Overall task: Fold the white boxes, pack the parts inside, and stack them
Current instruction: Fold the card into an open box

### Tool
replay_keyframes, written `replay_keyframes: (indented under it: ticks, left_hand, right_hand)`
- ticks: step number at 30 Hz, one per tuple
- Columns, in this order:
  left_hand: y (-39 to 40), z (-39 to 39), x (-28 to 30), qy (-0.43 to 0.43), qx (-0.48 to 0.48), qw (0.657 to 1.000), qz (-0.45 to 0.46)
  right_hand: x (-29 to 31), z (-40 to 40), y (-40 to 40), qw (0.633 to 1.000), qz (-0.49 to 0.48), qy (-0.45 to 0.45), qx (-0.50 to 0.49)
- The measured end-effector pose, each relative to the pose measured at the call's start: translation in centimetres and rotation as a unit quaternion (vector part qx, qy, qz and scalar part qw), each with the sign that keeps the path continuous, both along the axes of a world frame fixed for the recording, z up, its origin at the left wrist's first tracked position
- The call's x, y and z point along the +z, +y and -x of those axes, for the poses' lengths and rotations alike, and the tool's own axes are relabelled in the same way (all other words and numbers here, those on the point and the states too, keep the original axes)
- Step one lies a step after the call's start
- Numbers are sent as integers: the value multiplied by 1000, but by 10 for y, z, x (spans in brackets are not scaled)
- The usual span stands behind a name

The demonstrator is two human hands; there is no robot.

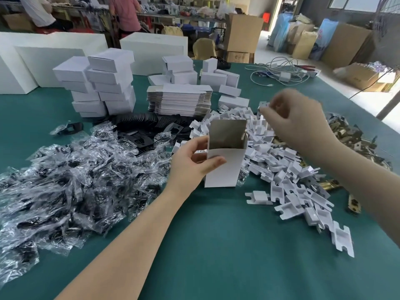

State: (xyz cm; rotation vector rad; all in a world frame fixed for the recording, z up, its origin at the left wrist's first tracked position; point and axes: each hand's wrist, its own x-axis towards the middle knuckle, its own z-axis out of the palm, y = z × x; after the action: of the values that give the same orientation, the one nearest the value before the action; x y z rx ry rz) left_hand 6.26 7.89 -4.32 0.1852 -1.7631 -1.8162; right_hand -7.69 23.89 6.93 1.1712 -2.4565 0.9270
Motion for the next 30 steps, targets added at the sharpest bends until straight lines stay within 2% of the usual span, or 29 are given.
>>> replay_keyframes:
  ticks: [2,4,6,10,15,18,21,23,25,27,30]
  left_hand:
    - [1,0,-1,-8,4,1000,0]
    - [1,0,-1,-7,7,1000,-1]
    - [2,0,0,-3,11,1000,4]
    - [3,-1,0,-2,11,1000,8]
    - [1,-1,-1,-2,11,1000,4]
    - [1,-1,-1,-4,9,1000,3]
    - [2,-2,-1,-3,6,1000,-3]
    - [2,-1,-2,-3,4,1000,-5]
    - [1,-1,-2,-3,5,1000,-8]
    - [1,0,-2,2,4,1000,-11]
    - [0,-1,-2,3,-4,1000,-9]
  right_hand:
    - [-23,6,14,981,-190,-46,-17]
    - [-46,1,22,934,-352,-61,-11]
    - [-61,-3,27,918,-395,-29,-33]
    - [-66,-2,33,936,-348,-12,-50]
    - [-40,9,38,973,-217,-67,-34]
    - [-19,14,41,982,-156,-104,-32]
    - [3,8,40,985,-30,-169,29]
    - [17,-3,38,987,34,-106,119]
    - [26,-15,31,977,19,30,208]
    - [33,-20,19,955,-62,140,255]
    - [41,-19,-2,917,-218,184,280]
